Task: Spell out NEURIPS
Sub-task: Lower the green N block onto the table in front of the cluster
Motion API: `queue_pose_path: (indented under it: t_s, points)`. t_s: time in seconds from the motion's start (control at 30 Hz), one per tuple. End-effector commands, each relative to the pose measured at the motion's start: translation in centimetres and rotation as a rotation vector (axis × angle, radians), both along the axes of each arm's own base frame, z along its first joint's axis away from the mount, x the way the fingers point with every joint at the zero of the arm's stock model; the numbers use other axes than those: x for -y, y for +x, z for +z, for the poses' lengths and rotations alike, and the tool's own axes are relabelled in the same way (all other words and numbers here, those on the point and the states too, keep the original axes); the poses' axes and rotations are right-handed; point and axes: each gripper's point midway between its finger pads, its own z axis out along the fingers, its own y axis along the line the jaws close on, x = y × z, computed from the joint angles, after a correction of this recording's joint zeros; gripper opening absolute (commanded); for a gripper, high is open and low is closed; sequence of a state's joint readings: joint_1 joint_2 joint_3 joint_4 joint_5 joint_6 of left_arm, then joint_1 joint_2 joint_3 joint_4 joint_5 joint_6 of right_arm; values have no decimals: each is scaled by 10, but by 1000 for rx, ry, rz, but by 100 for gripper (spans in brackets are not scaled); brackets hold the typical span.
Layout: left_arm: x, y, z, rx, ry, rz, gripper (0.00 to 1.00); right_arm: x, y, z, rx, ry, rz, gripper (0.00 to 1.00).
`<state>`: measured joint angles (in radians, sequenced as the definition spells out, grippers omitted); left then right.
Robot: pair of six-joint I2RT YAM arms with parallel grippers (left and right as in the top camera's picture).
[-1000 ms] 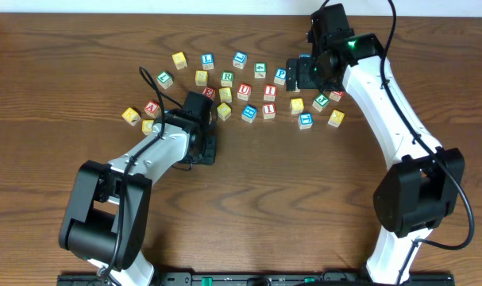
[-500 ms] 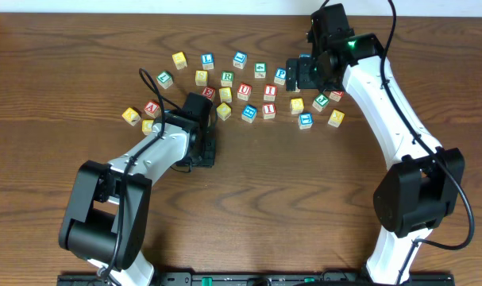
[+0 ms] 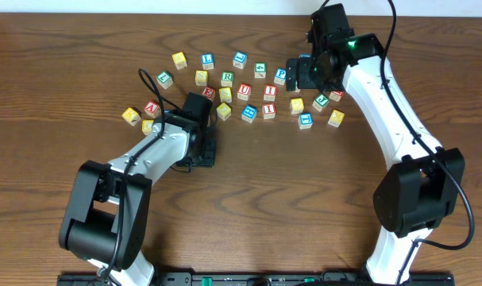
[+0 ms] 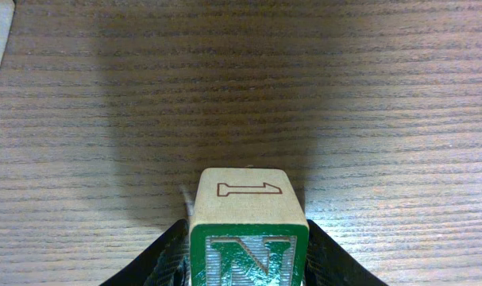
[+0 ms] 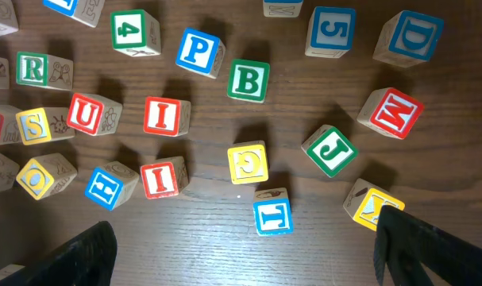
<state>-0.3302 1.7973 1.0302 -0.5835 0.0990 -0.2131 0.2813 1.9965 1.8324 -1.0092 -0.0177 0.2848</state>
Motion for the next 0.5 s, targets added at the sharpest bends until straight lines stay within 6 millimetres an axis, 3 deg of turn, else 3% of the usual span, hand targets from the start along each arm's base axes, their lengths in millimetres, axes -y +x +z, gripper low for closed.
queue_pose_path:
  t_s: [0.0, 0.47]
  points:
    - [2, 8, 4, 9, -4, 11, 43, -3, 3, 7, 21, -2, -3, 99]
    - [3, 7, 3, 4, -10, 10, 43, -3, 3, 7, 21, -2, -3, 99]
